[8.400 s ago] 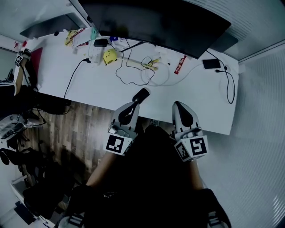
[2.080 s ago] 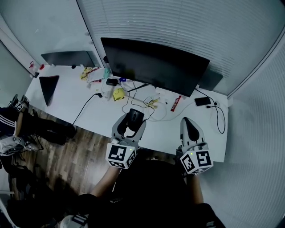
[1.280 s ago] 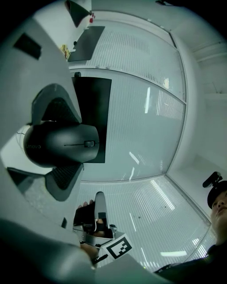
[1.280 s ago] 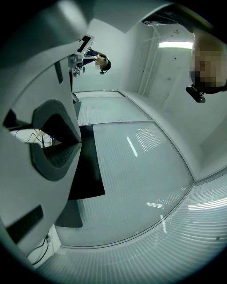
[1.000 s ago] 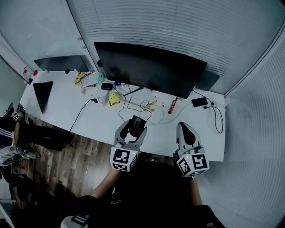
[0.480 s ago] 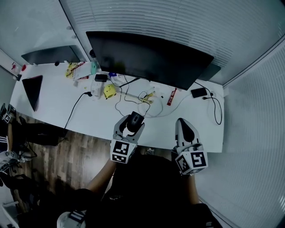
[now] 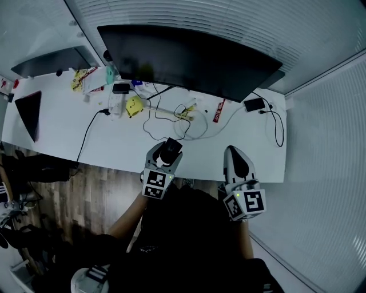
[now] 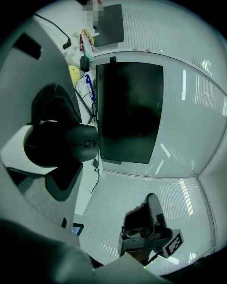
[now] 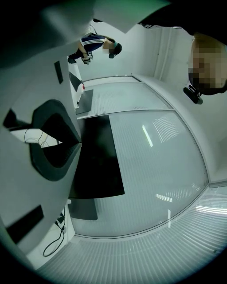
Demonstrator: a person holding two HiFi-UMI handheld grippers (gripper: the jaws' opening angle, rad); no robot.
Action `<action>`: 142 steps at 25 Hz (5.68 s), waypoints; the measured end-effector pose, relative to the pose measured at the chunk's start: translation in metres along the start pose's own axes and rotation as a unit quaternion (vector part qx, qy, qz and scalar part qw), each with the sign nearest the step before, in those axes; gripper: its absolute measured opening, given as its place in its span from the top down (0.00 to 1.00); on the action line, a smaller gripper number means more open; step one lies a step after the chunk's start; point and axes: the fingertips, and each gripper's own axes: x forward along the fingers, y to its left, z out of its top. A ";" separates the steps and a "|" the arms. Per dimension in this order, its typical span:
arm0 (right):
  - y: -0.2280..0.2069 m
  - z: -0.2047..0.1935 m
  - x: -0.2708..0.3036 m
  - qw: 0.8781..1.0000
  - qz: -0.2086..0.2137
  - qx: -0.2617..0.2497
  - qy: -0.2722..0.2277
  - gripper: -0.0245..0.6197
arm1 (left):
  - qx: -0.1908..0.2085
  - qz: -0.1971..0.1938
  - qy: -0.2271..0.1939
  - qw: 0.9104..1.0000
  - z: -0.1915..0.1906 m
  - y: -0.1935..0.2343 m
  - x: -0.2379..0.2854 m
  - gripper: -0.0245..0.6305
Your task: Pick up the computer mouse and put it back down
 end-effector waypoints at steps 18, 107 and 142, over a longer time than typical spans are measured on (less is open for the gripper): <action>-0.009 -0.036 0.011 0.997 -0.057 0.024 0.046 0.96 | 0.009 -0.049 0.126 0.991 -0.127 0.018 0.064 0.53; -0.026 -0.087 -0.069 0.995 0.076 0.027 0.050 0.96 | -0.075 0.088 -0.083 0.990 -0.016 -0.077 -0.060 0.95; -0.059 0.057 -0.092 0.990 0.086 -0.026 -0.112 0.96 | 0.046 0.104 -0.263 0.958 0.168 -0.107 -0.127 0.95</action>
